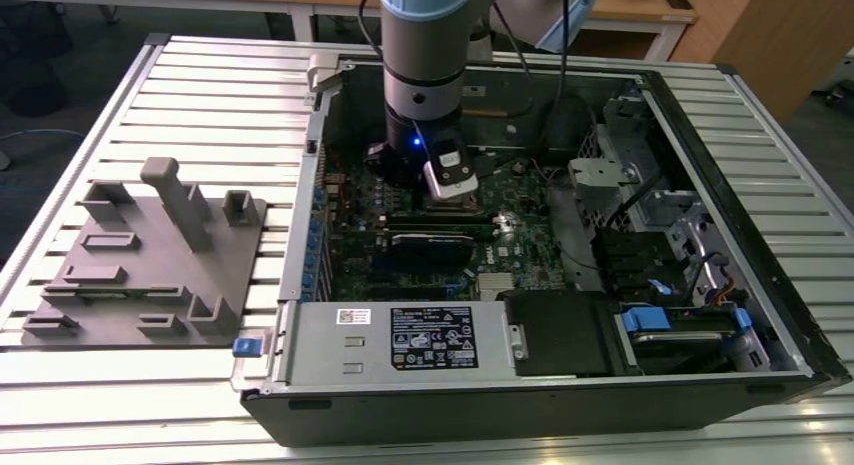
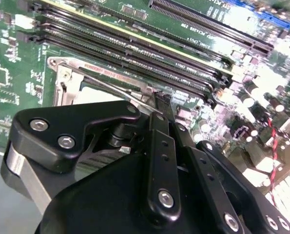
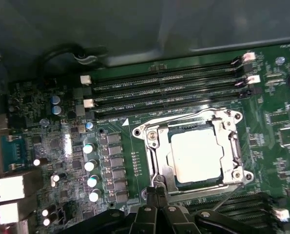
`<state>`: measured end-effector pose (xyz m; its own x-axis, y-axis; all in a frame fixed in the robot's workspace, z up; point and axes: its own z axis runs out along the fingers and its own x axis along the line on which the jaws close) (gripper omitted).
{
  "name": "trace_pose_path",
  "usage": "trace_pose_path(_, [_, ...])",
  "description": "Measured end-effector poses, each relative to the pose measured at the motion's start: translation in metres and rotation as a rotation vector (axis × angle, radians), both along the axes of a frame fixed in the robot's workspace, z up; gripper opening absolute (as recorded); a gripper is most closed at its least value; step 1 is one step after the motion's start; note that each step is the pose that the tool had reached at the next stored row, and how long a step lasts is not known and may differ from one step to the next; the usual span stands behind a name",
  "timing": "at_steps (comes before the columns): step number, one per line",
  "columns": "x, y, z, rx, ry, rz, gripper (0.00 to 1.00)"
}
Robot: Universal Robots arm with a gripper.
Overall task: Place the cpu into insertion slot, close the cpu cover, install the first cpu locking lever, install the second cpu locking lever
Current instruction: 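Install the second cpu locking lever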
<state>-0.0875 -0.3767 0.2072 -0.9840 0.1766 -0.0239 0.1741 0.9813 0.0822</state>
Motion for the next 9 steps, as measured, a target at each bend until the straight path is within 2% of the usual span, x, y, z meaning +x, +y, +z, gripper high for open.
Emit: trace_pose_path(9, [0.0,0.0,0.0375,-0.0002,0.0001,0.0,0.1])
